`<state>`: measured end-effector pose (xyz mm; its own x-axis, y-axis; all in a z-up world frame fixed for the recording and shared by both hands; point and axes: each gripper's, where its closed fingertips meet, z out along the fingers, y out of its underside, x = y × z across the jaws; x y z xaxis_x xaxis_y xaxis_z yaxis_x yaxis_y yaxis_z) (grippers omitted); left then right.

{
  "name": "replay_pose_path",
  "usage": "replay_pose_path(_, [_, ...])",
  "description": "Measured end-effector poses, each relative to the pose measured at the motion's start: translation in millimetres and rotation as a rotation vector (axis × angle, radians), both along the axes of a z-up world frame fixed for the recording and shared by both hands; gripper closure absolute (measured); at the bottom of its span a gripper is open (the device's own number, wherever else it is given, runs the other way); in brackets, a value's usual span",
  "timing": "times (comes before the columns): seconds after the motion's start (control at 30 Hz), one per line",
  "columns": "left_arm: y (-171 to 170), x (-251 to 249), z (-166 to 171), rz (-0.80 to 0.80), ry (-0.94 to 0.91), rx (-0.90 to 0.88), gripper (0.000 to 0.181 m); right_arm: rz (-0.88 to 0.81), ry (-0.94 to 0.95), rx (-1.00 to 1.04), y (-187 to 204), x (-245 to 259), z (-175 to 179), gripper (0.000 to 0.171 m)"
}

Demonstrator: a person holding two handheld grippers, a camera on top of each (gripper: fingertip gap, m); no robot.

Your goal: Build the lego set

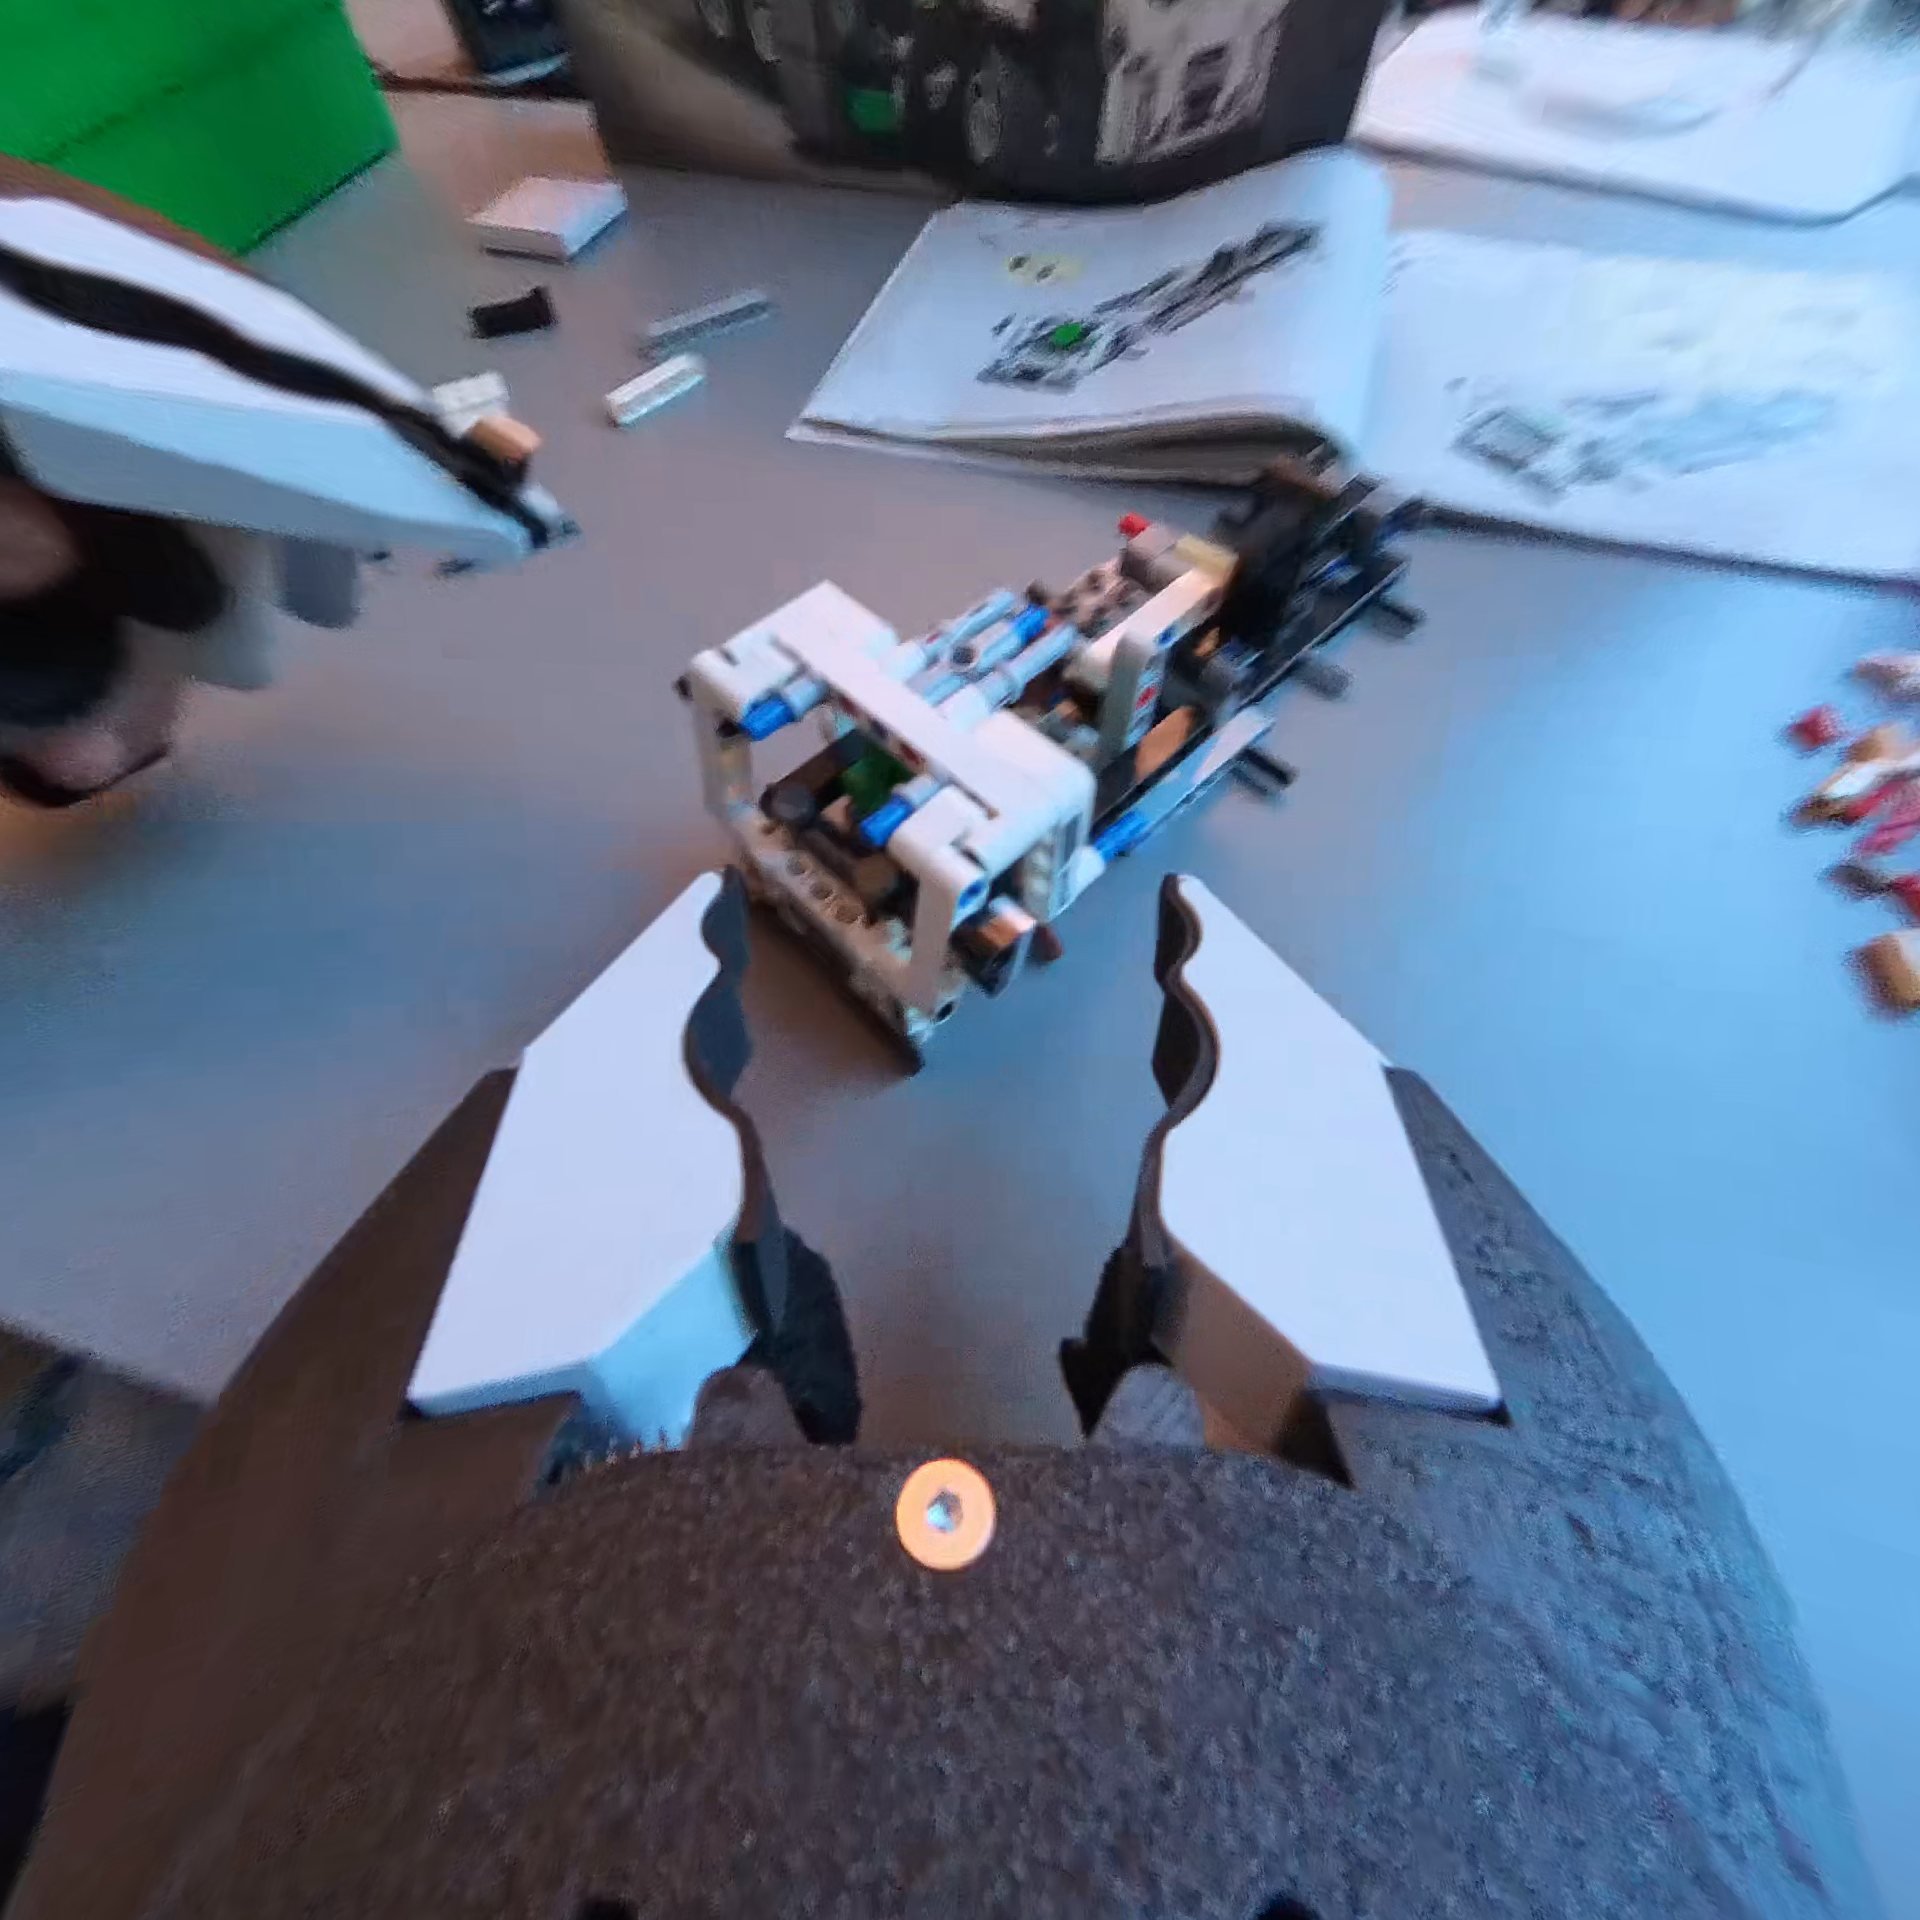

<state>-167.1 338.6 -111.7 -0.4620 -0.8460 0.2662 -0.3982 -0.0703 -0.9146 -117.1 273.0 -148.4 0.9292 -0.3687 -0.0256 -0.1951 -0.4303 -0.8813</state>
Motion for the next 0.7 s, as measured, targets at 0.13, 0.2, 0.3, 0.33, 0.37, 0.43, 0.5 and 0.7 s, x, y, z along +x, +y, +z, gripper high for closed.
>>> replay_pose_path(0.13, [-10.2, -5.2, -3.7, -0.047, 0.027, 0.015, 0.176, -0.016, -0.068, 0.041, 4.9, 10.3, 10.4, 0.109])
replay_pose_path(0.2, [-12.2, -7.3, -10.5, -0.064, 0.051, 0.023, 0.176, 0.061, -0.064, 0.019, 11.6, 6.7, 5.7, 0.116])
replay_pose_path(0.3, [-15.2, -12.2, -18.0, -0.105, 0.095, -0.009, 0.176, 0.188, -0.051, 0.008, 13.8, 1.6, 3.7, 0.13])
replay_pose_path(0.33, [-16.1, -13.1, -19.4, -0.114, 0.108, -0.028, 0.176, 0.217, -0.04, 0.008, 11.8, 2.7, 3.3, 0.13])
replay_pose_path(0.37, [-16.1, -12.6, -20.6, -0.114, 0.12, -0.042, 0.176, 0.249, -0.027, 0.014, 9.5, 3.9, 3.4, 0.13])
replay_pose_path(0.43, [-18.8, -11.8, -21.8, -0.132, 0.131, -0.058, 0.176, 0.326, -0.018, 0.02, 3.8, 5.4, 3.4, 0.13])
replay_pose_path(0.5, [-25.3, -9.0, -19.5, -0.165, 0.128, -0.081, 0.176, 0.406, -0.018, 0.02, -3.3, 7.3, 3.4, 0.13])
replay_pose_path(0.7, [-42.5, 4.0, -30.1, -0.238, 0.196, -0.055, 0.176, 0.496, 0.02, 0.022, -11.1, 10.7, 3.1, 0.13])
